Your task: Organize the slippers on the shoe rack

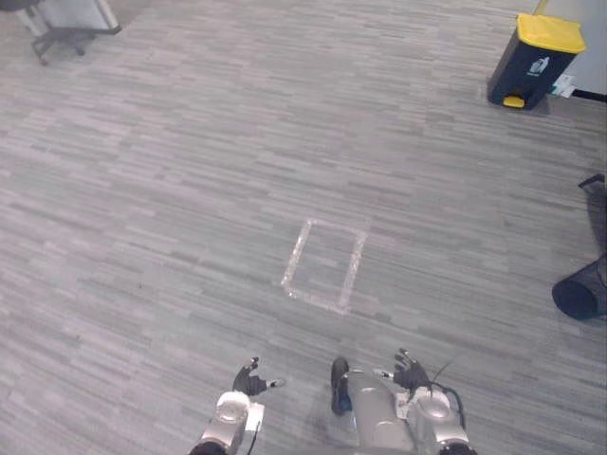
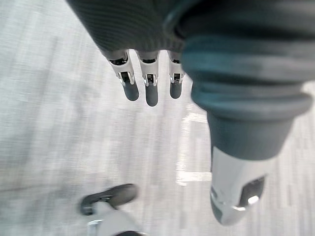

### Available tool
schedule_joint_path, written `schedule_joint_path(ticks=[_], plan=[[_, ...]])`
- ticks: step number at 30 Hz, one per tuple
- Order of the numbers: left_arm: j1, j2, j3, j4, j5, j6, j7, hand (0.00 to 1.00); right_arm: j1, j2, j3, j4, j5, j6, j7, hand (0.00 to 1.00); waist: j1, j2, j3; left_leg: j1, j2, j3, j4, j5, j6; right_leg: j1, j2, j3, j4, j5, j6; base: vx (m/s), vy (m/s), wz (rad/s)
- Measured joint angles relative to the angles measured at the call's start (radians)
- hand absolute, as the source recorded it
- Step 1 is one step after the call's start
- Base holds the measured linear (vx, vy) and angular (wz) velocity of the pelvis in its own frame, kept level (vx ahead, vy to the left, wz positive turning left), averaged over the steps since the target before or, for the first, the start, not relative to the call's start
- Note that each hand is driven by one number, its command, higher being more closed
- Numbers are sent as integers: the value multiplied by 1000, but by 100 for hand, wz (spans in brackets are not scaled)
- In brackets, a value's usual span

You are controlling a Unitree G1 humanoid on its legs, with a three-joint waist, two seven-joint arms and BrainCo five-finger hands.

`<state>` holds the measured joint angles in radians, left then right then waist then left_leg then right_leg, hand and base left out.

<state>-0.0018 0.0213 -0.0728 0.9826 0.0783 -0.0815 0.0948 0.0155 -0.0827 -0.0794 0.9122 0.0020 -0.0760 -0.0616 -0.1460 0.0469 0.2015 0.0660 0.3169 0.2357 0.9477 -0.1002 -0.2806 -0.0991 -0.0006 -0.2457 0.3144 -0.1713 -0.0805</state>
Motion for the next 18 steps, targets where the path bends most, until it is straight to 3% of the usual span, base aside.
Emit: schedule_joint_path(ticks=[2, 3, 4, 5, 6, 7, 8, 9, 10, 11, 12, 14, 16, 17, 18], plan=[[29, -6, 17, -1, -1, 2, -2, 0, 6, 4, 5, 7, 0, 5, 0, 0, 27, -13, -2, -114, 16, 105, 27, -88, 93, 109, 18, 77, -100, 2, -11, 474, 16, -77], [30, -6, 17, -1, -1, 2, -2, 0, 7, 4, 5, 9, 0, 6, 0, 0, 30, -13, -2, -128, 15, 117, 14, -96, 103, 118, 18, 90, -109, 2, -11, 436, 52, -88], [29, -4, 17, -13, -2, 0, -1, 0, 6, 2, 5, 21, 0, 9, 1, 0, 43, -12, -3, -182, -5, 134, -106, -124, 138, 154, 17, 148, -135, 3, 0, 425, 92, -108], [28, 1, 16, -18, -3, 0, 0, 0, 3, 3, 5, 26, 0, 10, 1, 0, 54, -12, -2, -211, -42, 104, -281, -131, 151, 176, 9, 190, -151, 10, 15, 346, 82, -112], [27, 2, 17, -18, -2, 0, 0, 0, 2, 3, 5, 26, 0, 10, 1, 0, 57, -13, -2, -215, -52, 95, -322, -131, 151, 180, 7, 203, -153, 7, 21, 421, 190, -131], [23, 5, 15, -16, -3, 0, 1, 0, 4, 2, 4, 32, 0, 9, 0, 0, 62, -17, 0, -222, -105, 12, -543, -113, 145, 202, -7, 263, -170, -4, 40, 507, 309, -137], [23, 2, 4, -12, -3, 0, 3, 0, 8, -4, 4, 49, -2, 8, -4, 0, 62, -12, -4, -222, -142, -72, -734, -42, 137, 219, -16, 309, -186, -22, 73, 595, 374, -142], [23, 1, -2, -8, -3, 0, 3, 0, 14, -6, 4, 50, -2, 9, -6, 0, 64, -10, -5, -224, -144, -91, -756, 10, 133, 226, -17, 326, -186, -32, 86, 431, 300, -134], [23, 5, -6, -2, -3, 0, 2, 0, 19, -4, 3, 52, -2, 9, -12, 0, 71, -18, -16, -211, -157, -87, -718, 65, 165, 239, -36, 369, -174, -60, 121, 267, 185, -82], [20, 11, -6, 3, -3, 0, 2, 0, 20, 4, 4, 49, -1, 10, -13, 0, 68, -28, -20, -209, -166, -76, -710, 60, 167, 241, -48, 370, -172, -62, 125, 433, 267, -93], [2, 35, -20, 17, -2, 1, 3, 0, 29, 24, 3, 48, -2, 6, -13, 0, 63, -64, -34, -206, -193, -35, -661, -21, 194, 214, -90, 361, -104, -73, 145, 491, 315, -58], [-4, 40, -38, 34, -2, 2, 1, 0, 25, 29, 2, 56, -2, 7, -11, 0, 74, -67, -40, -168, -202, 24, -652, -70, 214, 137, -106, 366, 63, -72, 148, 478, 355, -77], [-7, 43, -75, 51, -3, 4, 2, 0, 15, 36, -7, 52, -3, 5, -5, 0, 80, -61, -36, -74, -236, 85, -715, -88, 243, -8, -143, 335, 377, -36, 204, 408, 343, -61], [-7, 46, -80, 53, -3, 5, 2, 0, 13, 35, -8, 53, -3, 5, -3, 0, 78, -60, -34, -59, -240, 86, -723, -91, 248, -20, -147, 324, 408, -40, 205, 326, 201, -23], [-9, 57, -101, 59, -3, 7, 3, 0, 2, 32, -17, 53, -3, 5, 2, 0, 72, -49, -27, 9, -246, 89, -766, -98, 259, -58, -158, 237, 517, -81, 176, 402, 188, -11]])
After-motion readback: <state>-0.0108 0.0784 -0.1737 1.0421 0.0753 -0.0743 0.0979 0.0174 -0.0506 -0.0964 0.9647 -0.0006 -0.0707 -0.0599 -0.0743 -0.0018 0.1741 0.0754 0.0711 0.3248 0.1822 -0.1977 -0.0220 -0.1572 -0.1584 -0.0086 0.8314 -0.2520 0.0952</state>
